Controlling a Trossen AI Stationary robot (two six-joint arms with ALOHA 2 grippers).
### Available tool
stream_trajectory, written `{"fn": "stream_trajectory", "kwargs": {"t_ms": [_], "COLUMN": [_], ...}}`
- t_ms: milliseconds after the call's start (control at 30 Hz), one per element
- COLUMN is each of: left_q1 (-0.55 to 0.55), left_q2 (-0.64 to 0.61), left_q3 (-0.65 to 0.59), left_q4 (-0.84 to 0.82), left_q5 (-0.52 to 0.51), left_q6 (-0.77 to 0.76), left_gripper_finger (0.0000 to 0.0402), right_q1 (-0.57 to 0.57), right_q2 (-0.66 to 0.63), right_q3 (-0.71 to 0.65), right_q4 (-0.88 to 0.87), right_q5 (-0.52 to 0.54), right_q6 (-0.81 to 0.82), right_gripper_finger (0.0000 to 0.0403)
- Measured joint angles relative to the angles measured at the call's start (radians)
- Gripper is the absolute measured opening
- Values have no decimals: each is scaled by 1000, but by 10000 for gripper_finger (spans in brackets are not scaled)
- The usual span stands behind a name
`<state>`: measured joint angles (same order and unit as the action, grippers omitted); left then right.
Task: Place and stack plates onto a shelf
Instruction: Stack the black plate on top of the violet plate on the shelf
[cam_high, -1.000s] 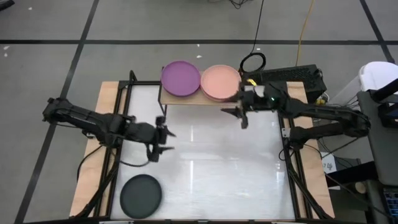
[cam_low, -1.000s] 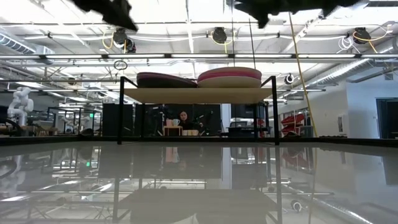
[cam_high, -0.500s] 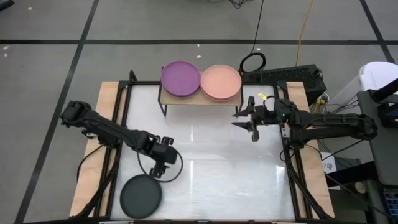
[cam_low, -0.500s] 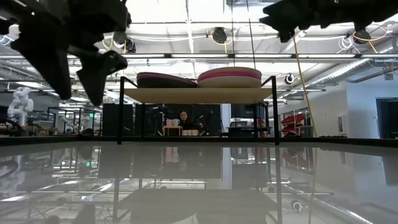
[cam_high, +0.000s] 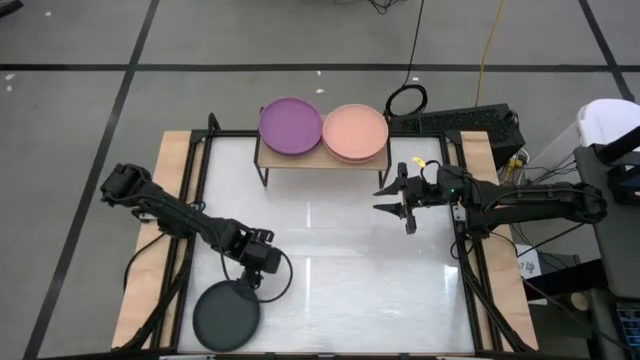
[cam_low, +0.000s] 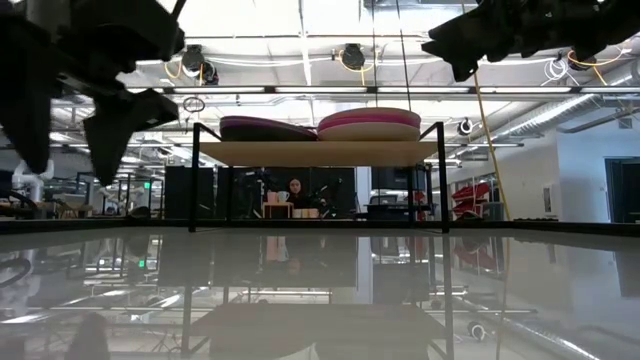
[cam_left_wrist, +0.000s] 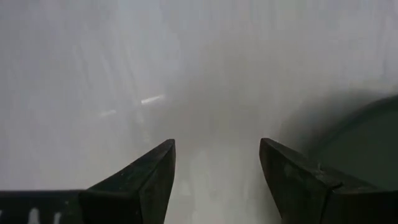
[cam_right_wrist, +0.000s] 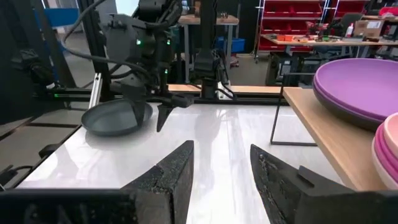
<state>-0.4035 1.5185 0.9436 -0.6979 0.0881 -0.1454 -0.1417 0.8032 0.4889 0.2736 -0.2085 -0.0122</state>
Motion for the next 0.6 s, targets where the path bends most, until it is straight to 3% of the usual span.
{"fn": "stream_trajectory", "kwargs": {"t_ms": [400,600], "left_q1": [-106,-129], "left_q2": [6,56], "left_q3": [-3,-75], "left_q4": [-128,5], "left_q5": [70,95], "left_q6": [-57,-66], "left_gripper_finger": [236,236], "right_q1": [0,0], "right_q2": [0,0], "right_q3": [0,0], "right_q4": [2,2], "right_q5": [-1,-1], "right_q6": [27,27], "right_gripper_finger": [139,139]}}
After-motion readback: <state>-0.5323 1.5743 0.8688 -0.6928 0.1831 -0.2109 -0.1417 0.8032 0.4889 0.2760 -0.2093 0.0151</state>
